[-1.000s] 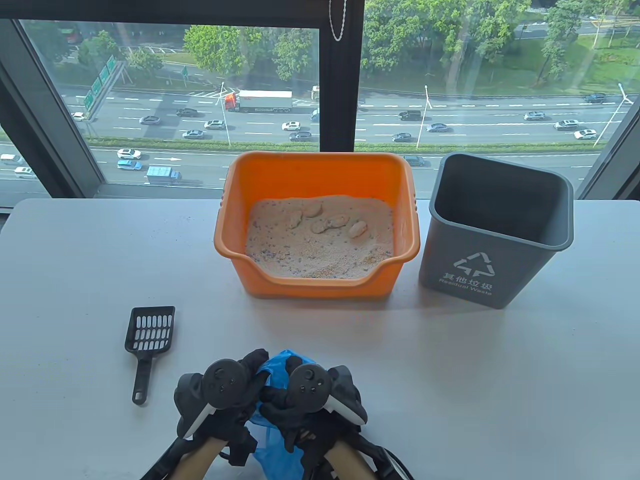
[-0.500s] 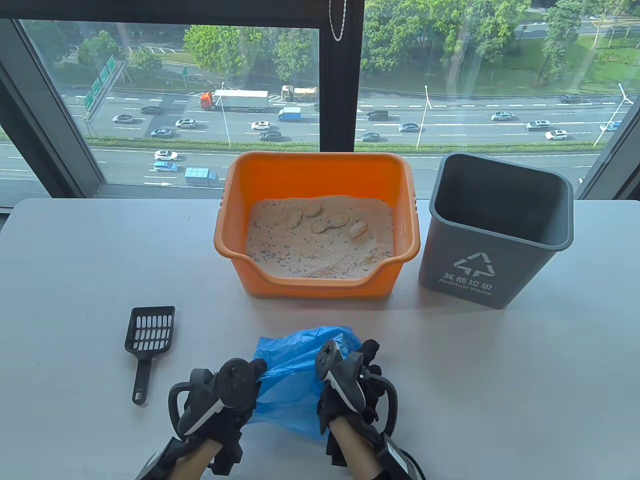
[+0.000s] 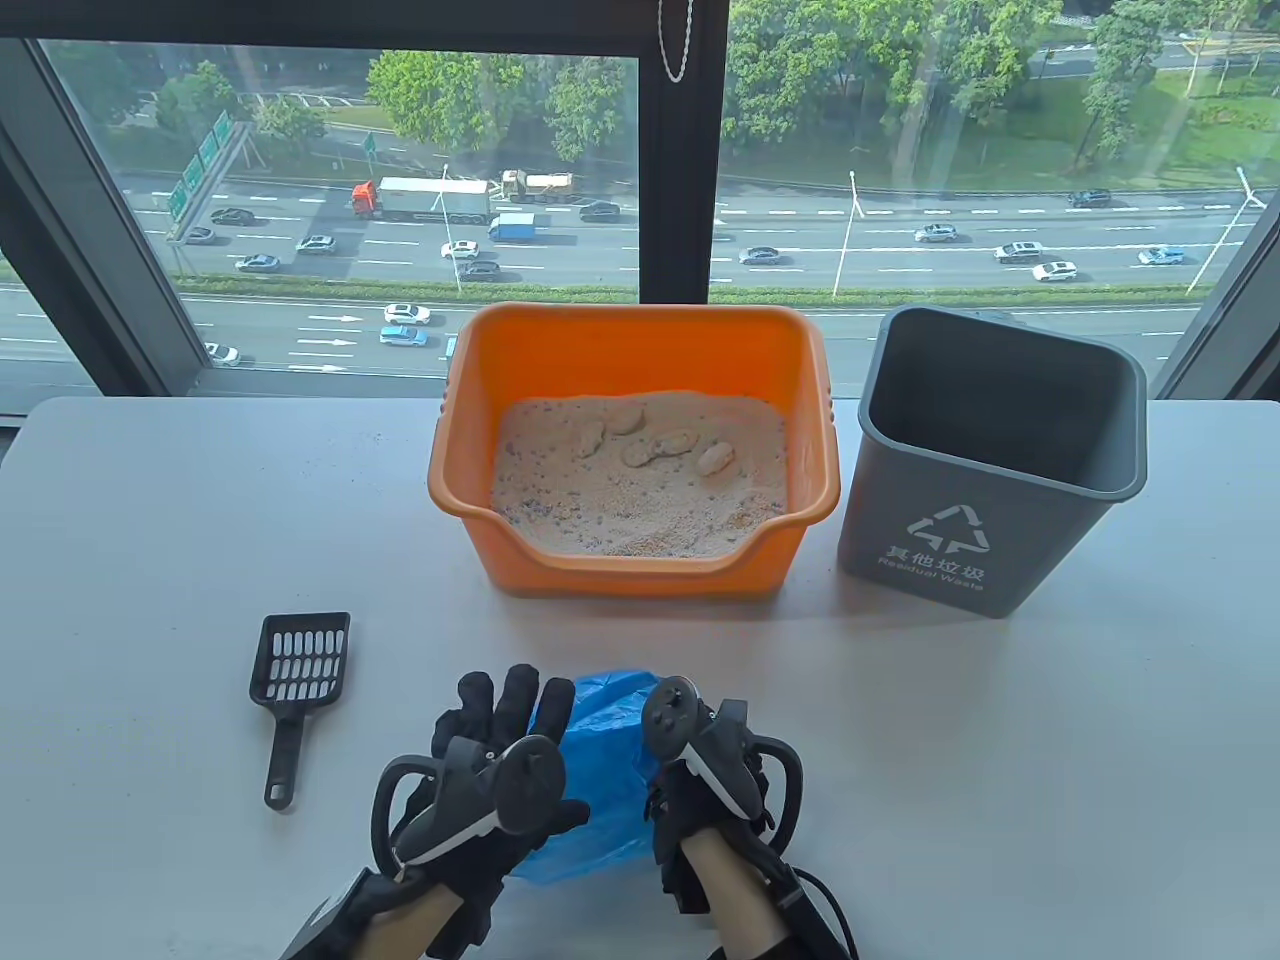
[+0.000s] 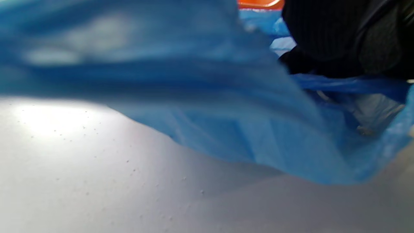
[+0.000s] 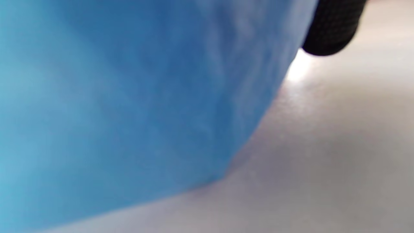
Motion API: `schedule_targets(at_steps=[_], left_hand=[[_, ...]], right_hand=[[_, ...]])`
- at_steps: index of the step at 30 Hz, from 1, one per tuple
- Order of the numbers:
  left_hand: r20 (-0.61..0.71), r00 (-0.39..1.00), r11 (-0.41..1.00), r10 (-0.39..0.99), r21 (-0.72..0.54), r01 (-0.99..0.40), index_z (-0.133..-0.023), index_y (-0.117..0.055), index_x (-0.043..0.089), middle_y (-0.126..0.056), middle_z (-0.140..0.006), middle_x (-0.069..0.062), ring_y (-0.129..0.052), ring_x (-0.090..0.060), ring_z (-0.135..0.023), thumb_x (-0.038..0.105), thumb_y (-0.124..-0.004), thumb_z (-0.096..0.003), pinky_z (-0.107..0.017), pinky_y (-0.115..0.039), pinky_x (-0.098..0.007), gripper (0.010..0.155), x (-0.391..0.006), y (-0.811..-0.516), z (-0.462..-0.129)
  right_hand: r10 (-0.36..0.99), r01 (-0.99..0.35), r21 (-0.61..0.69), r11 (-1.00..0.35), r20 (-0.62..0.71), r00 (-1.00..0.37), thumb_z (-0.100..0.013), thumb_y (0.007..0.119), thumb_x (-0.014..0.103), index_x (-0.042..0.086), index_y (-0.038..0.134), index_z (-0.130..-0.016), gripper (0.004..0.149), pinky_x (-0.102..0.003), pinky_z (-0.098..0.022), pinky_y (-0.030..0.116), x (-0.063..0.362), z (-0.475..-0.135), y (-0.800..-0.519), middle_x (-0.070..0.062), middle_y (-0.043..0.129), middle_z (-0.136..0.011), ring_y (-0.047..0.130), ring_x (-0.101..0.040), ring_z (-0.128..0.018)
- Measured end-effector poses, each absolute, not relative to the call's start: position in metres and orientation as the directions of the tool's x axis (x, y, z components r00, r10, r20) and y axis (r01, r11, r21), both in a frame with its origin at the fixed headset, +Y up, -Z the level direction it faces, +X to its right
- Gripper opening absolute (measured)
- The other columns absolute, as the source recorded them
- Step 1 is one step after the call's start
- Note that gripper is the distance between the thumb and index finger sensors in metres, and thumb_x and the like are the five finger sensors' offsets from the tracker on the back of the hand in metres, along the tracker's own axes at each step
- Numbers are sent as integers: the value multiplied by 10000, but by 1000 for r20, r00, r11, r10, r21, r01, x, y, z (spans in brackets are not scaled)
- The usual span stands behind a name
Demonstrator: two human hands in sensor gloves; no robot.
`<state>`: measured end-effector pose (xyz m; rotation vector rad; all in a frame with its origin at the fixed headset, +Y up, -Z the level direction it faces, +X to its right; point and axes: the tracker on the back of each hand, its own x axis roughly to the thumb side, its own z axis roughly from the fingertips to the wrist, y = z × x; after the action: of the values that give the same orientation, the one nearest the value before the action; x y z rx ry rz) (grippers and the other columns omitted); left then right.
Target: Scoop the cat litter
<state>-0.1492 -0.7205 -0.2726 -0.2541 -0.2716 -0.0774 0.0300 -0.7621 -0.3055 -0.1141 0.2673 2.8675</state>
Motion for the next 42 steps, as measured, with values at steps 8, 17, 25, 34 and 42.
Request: schedule_targets(at_steps=[8,17,25,34,42], left_hand=[[95,992,944,83,-327,-47,-1056,-275,432,-701,-1089,69,-722,-433,-965,323,-600,-566,-685,-616,-549,598,-175,-758,-325],[438,754,807,490,-555,-202,-962,-252,637,-947,-484,52,-978,-64,-179,331,-574,-557,-331,-851,-372,601,-154,-755,-296],[262,957,882,122,-471,16,-1018,-543,508,-932,-534,14,-975,-102,-241,295,-575,-566,-373,-822,-393,501,-173,-756,-310],[94,995,904,-44,-419,79,-911,-523,620,-809,-752,49,-919,-119,-497,485,-740,-485,-507,-753,-400,496,-188,-761,-329],[133,922,807,363,-540,-240,-868,-660,575,-568,-991,-59,-779,-236,-766,285,-719,-539,-642,-618,-486,442,-228,-755,-335]], right_hand=[[351,-299,502,-812,10,-936,-438,723,94,170,784,-822,397,-456,-491,678,24,-299,-764,-159,533,-1026,757,-337,-684],[198,-255,335,-907,-197,-960,-383,816,534,182,559,-933,702,-427,-501,628,40,-316,-777,-276,269,-1016,673,-261,-676],[218,-172,436,-883,58,-974,-441,796,113,235,573,-953,571,-400,-476,673,36,-309,-774,-142,385,-1039,750,-223,-609],[156,-49,491,-870,180,-971,-395,863,290,226,521,-958,661,-373,-444,731,15,-297,-771,-165,472,-978,806,-154,-558],[202,-121,474,-872,122,-972,-386,862,290,273,537,-943,645,-360,-426,740,29,-305,-773,-150,509,-948,814,-139,-531]])
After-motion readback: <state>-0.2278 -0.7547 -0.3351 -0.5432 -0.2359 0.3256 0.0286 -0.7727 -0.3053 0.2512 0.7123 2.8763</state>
